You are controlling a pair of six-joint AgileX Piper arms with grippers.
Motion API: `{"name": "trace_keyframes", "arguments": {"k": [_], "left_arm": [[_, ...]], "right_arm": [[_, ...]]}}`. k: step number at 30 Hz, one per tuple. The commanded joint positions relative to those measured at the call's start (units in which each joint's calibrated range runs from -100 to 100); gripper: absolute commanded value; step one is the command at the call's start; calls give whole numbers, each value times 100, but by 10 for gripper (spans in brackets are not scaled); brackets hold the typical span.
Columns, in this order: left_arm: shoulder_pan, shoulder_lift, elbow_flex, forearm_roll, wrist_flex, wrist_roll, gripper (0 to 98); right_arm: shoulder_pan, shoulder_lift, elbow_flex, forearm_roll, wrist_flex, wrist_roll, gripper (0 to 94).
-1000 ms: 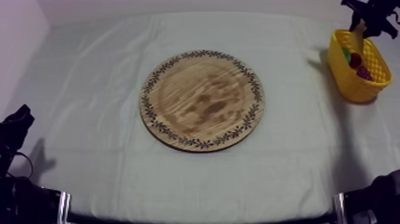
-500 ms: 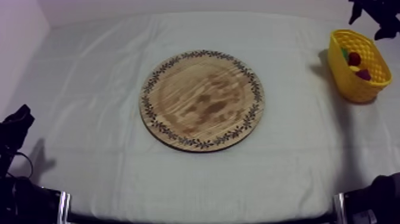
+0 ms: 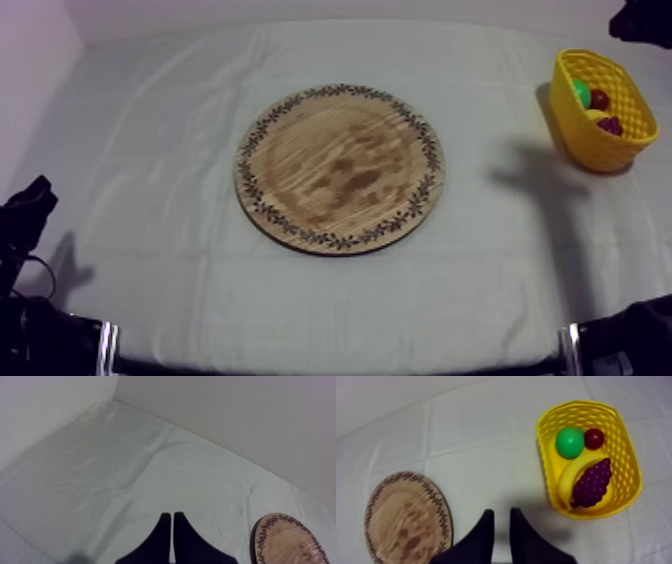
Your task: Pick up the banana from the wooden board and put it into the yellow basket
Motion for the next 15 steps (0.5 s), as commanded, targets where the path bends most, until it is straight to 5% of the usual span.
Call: {"name": "trace_keyframes", "arguments": {"k": [1, 15], "left_arm": [[-1, 4, 0, -2, 0, -1, 1], [-1, 4, 0, -2, 0, -1, 1]], "right_arm": [[-81, -1073, 578, -42, -134, 16, 55], [-395, -4086, 4167, 185, -1699, -12, 4]]}}
